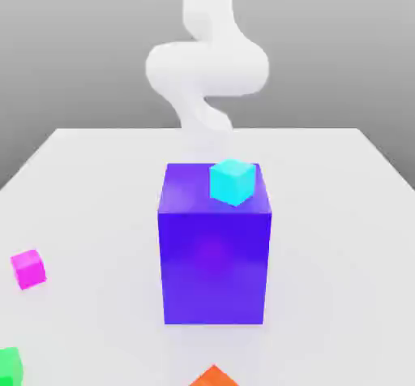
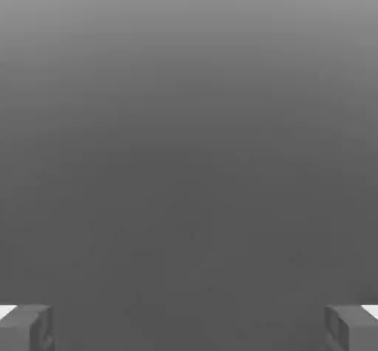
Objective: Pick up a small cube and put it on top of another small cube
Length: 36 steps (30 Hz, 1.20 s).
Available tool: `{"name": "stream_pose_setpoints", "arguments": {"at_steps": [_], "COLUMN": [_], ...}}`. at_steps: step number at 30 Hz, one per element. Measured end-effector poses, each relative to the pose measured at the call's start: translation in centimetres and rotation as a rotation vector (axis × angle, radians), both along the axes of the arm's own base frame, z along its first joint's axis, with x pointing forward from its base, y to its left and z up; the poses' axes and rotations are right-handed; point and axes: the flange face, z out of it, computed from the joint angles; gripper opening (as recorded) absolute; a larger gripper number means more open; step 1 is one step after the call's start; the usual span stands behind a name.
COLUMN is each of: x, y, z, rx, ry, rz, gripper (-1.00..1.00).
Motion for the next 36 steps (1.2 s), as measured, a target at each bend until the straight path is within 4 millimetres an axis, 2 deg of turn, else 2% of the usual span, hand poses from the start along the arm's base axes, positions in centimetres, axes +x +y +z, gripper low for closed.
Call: {"name": "stream_pose_setpoints", "arguments": {"at_steps": [4,6,9,11,14,16,19,23,25,29,30,36], "x": [3.7,4.5,4.7,4.0,2.0,0.1,-4.4,-10.1,-11.1,-11.4,-11.5,-11.5], "y": [-6.4,-9.7,-14.6,-17.7,-22.0,-24.5,-28.3,-30.3,-30.5,-30.5,-30.5,-30.5], "z": [-7.8,-11.8,-18.0,-22.1,-28.4,-32.5,-38.5,-45.9,-48.6,-53.2,-53.8,-54.2], "rx": [0.031,0.050,0.085,0.112,0.157,0.191,0.253,0.332,0.344,0.348,0.349,0.349], "ry": [0.123,0.181,0.266,0.321,0.403,0.457,0.534,0.634,0.652,0.658,0.658,0.658], "rz": [-0.137,-0.204,-0.305,-0.372,-0.473,-0.539,-0.659,-0.772,-0.790,-0.796,-0.796,-0.796], "gripper": [0.00,0.00,0.00,0.00,0.00,0.00,0.00,0.00,0.00,0.00,-1.00,-1.00]}}
